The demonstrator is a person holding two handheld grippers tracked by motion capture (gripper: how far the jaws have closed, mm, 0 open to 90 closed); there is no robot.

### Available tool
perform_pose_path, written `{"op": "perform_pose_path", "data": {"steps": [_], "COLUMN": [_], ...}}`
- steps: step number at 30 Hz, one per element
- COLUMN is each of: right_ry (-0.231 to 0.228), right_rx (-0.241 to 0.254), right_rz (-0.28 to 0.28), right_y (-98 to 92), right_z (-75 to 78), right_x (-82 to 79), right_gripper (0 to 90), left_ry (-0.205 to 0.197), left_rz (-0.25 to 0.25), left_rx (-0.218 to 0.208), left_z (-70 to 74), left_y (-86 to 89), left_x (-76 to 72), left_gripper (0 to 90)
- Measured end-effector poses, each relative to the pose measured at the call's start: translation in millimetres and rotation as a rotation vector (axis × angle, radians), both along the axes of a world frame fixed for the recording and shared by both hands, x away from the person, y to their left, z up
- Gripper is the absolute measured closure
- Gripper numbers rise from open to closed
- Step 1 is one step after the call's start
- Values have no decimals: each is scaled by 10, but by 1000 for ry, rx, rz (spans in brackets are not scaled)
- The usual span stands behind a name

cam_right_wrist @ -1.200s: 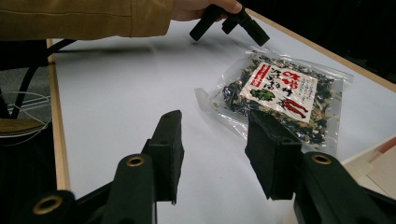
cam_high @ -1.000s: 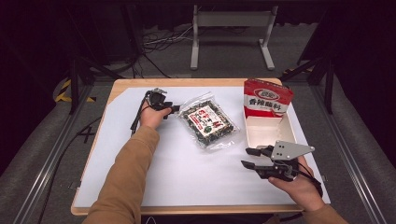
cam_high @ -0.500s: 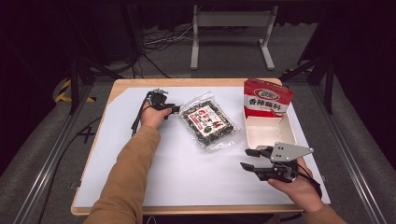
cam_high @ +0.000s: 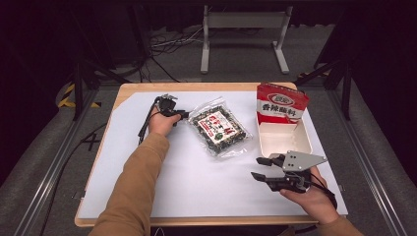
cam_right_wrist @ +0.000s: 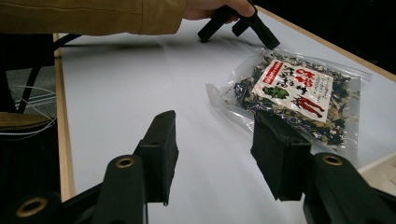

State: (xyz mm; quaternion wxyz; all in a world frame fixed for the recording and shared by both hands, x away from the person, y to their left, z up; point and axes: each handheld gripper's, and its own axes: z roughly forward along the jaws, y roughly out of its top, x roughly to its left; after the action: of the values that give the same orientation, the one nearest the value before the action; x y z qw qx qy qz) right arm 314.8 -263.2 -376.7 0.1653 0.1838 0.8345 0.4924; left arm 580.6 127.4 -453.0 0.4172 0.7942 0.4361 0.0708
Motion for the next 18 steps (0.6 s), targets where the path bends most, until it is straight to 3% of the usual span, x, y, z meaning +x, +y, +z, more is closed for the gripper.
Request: {"op": "perform_pose_path", "data": {"steps": [5, 10, 18], "right_ry": [0, -8, -30], "right_rx": [1, 0, 11], "right_rz": [-1, 0, -10], "right_y": [0, 1, -22], "right_z": [-2, -6, -17], "right_x": [3, 3, 17], "right_gripper": [495, 493, 487], "left_ry": [-1, -10, -37], "left_rz": [2, 21, 12], "left_rx": [0, 27, 63], "left_z": [-2, -2, 6], "left_y": [2, -5, -32], "left_x": [0, -3, -26], "left_gripper": [752, 852, 900]}}
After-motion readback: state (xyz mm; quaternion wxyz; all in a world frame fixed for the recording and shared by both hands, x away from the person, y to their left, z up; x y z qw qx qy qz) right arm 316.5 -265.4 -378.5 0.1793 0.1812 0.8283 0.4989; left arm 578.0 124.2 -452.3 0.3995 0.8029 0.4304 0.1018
